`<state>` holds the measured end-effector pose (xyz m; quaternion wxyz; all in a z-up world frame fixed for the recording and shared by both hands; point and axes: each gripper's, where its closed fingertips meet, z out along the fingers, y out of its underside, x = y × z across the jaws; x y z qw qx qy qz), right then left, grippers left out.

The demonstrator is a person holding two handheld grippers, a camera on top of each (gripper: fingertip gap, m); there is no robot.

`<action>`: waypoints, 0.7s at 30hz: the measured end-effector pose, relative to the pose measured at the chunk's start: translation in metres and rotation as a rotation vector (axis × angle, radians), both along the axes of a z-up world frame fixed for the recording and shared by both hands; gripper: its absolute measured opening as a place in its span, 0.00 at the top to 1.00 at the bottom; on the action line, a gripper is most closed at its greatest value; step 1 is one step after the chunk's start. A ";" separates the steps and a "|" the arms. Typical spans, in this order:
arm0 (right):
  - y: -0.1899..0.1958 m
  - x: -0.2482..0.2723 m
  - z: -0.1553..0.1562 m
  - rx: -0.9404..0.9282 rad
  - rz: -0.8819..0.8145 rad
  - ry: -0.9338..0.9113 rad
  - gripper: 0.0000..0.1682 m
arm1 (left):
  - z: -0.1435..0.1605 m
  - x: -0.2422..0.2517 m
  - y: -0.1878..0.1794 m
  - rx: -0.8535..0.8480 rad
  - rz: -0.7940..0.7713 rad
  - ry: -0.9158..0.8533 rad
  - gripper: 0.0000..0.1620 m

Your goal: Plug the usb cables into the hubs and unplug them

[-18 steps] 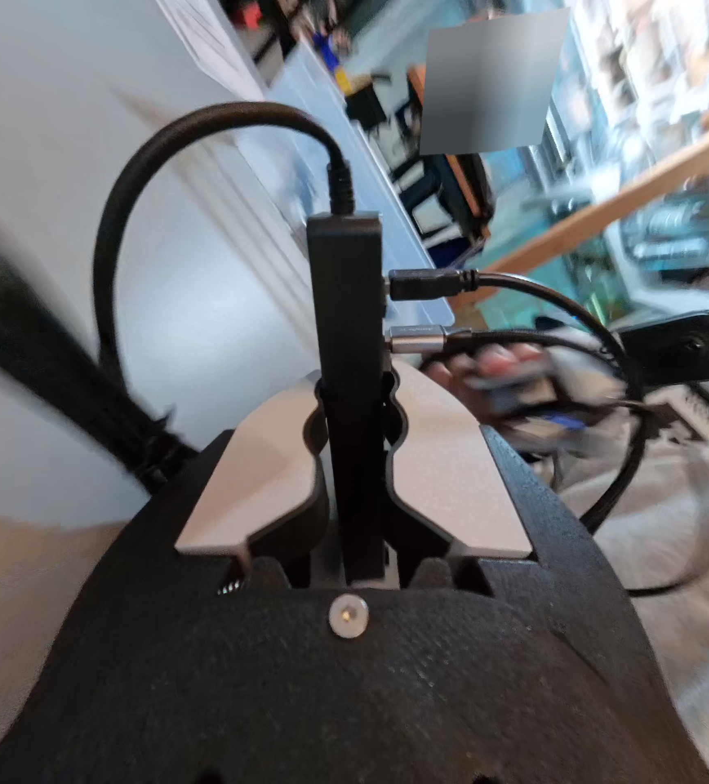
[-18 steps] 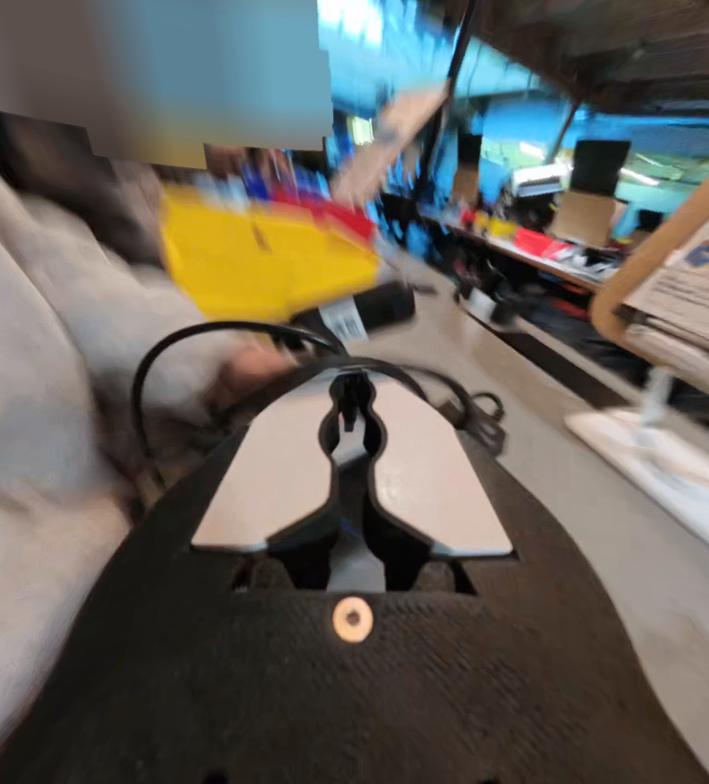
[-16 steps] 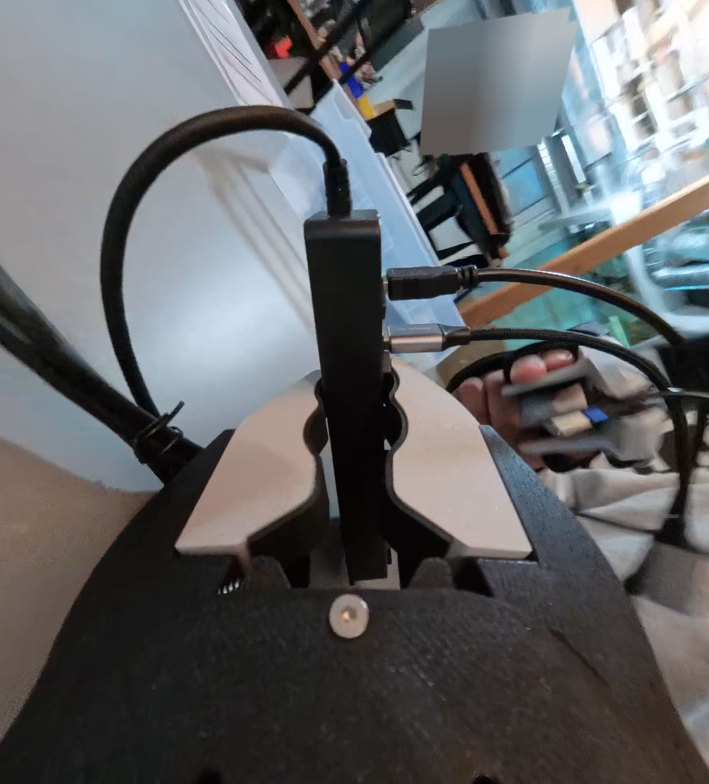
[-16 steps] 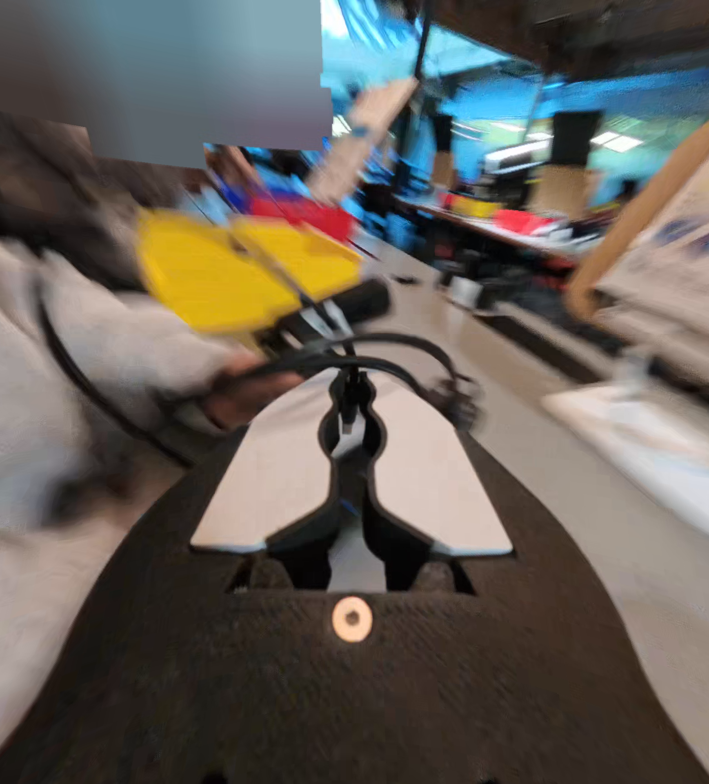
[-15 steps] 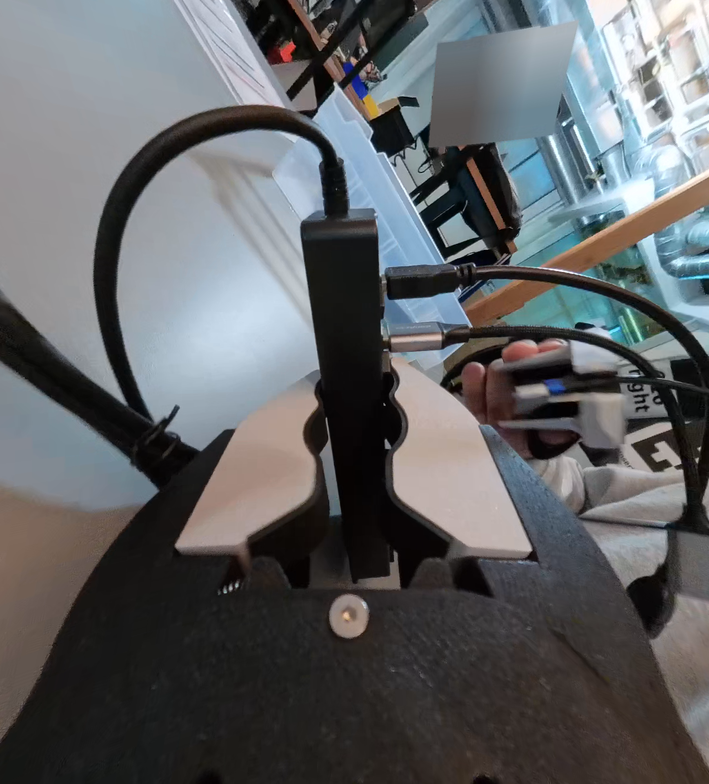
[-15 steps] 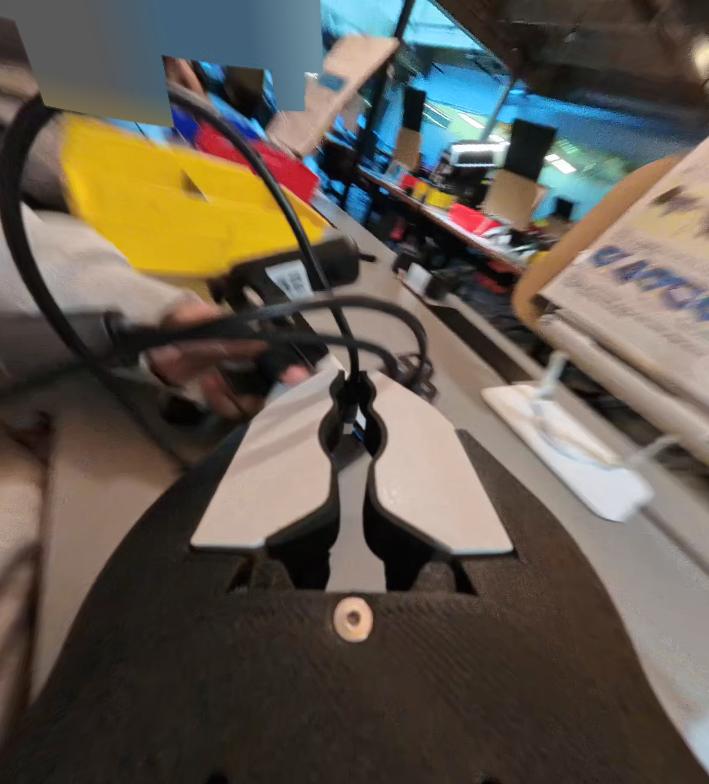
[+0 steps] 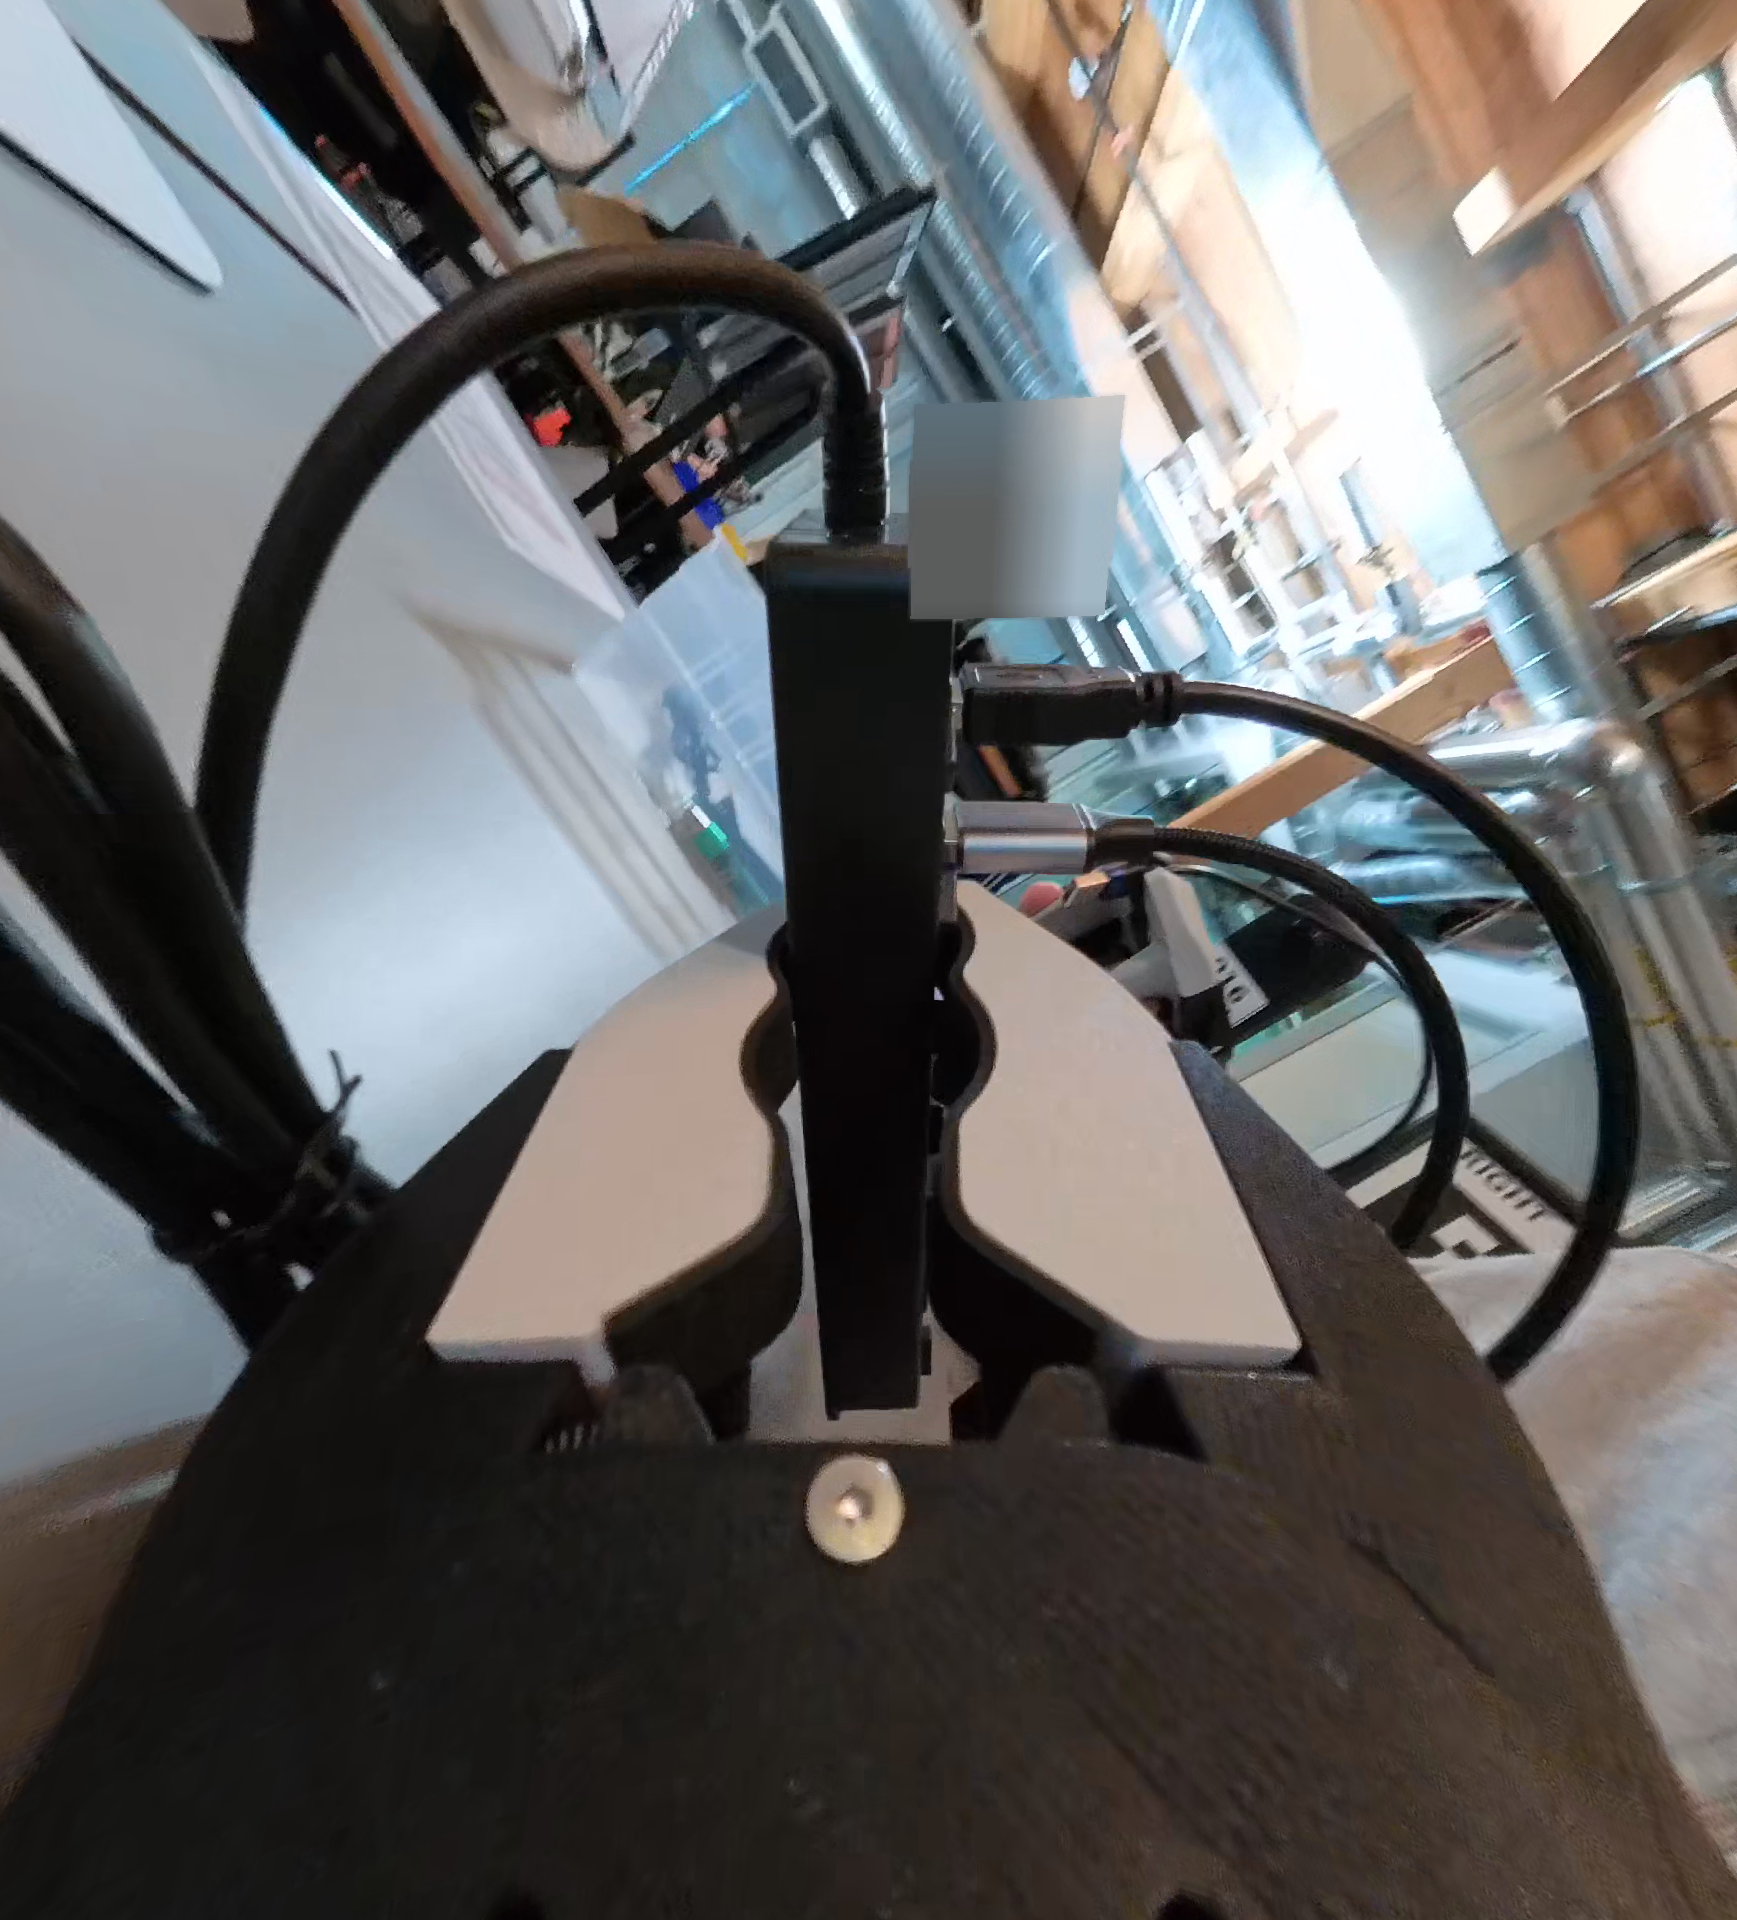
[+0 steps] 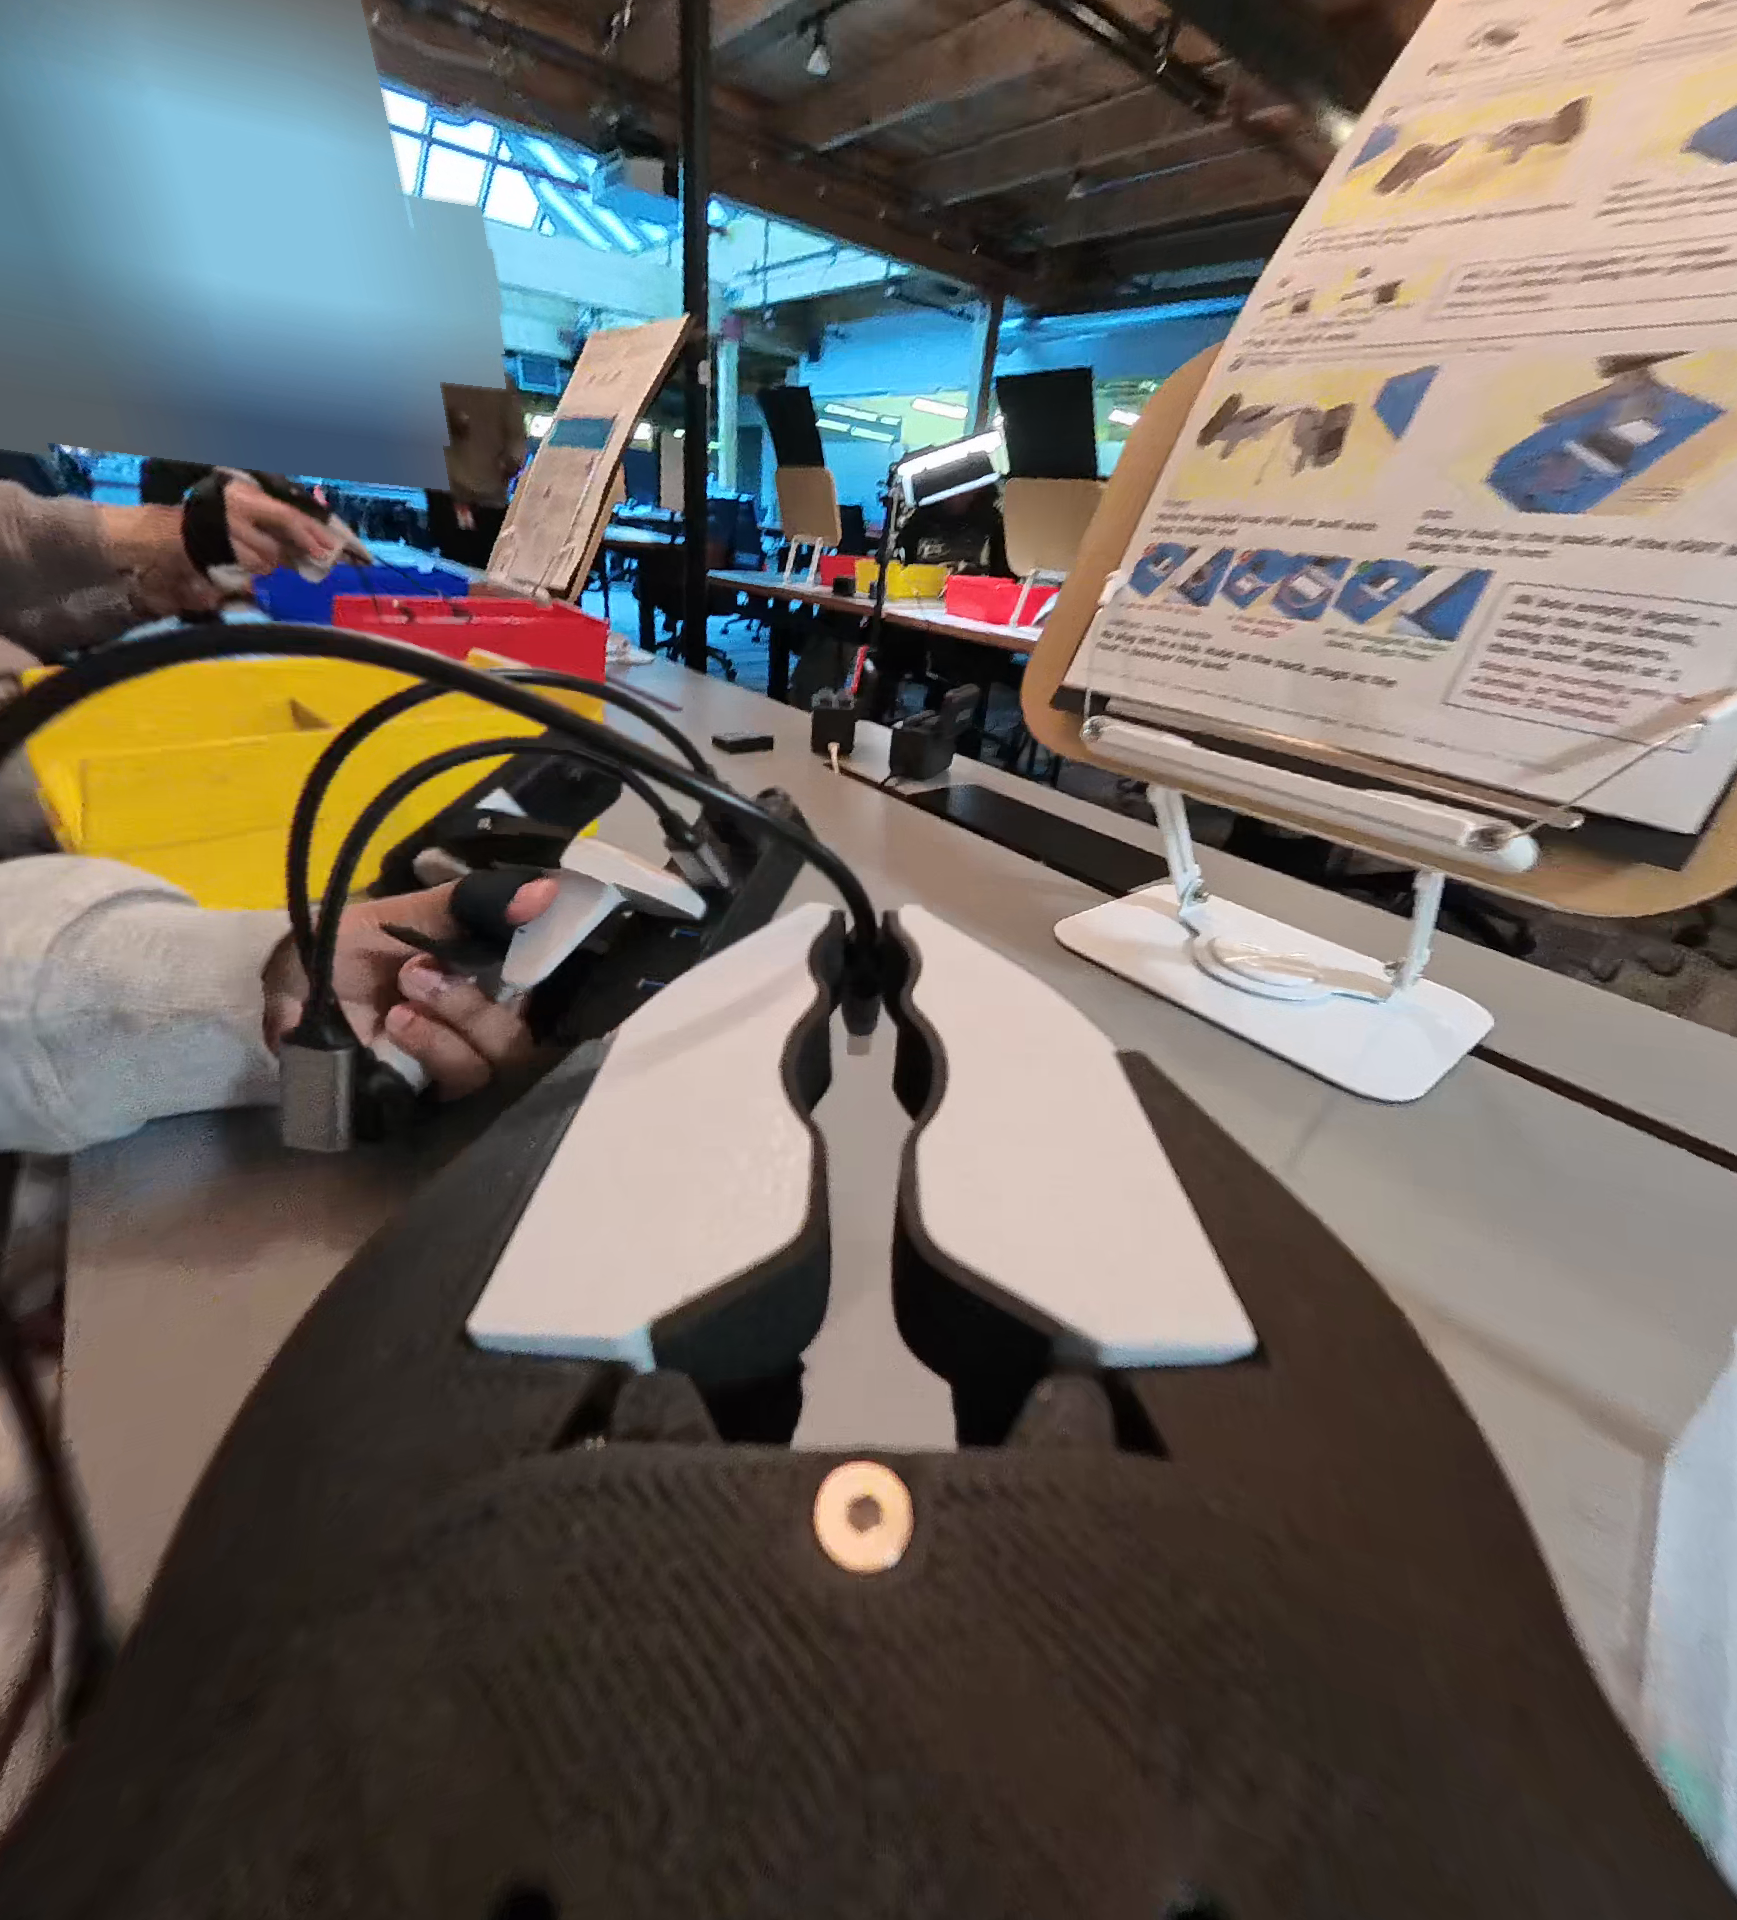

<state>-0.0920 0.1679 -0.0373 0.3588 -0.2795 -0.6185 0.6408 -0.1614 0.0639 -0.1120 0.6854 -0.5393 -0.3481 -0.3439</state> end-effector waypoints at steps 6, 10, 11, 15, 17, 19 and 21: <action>0.045 0.008 0.063 0.003 -0.170 0.148 0.96 | 0.004 -0.002 -0.003 0.001 0.016 0.016 0.84; 0.121 0.012 0.110 0.103 -0.451 0.193 0.96 | 0.006 0.005 0.001 0.016 -0.009 0.018 0.84; 0.145 0.013 0.114 0.128 -0.535 0.189 0.96 | 0.007 0.007 0.002 0.021 -0.015 0.017 0.84; 0.235 0.007 0.093 0.205 -0.825 0.092 0.96 | 0.005 0.012 0.006 0.009 -0.033 0.011 0.84; 0.265 0.003 0.074 0.212 -0.904 0.024 0.96 | 0.005 0.014 0.006 0.009 -0.036 0.016 0.84; 0.286 -0.004 0.053 0.243 -0.954 -0.052 0.96 | 0.007 0.016 0.007 0.009 -0.039 0.025 0.84; 0.302 -0.014 0.029 0.298 -0.993 -0.147 0.96 | 0.007 0.018 0.008 0.006 -0.046 0.035 0.84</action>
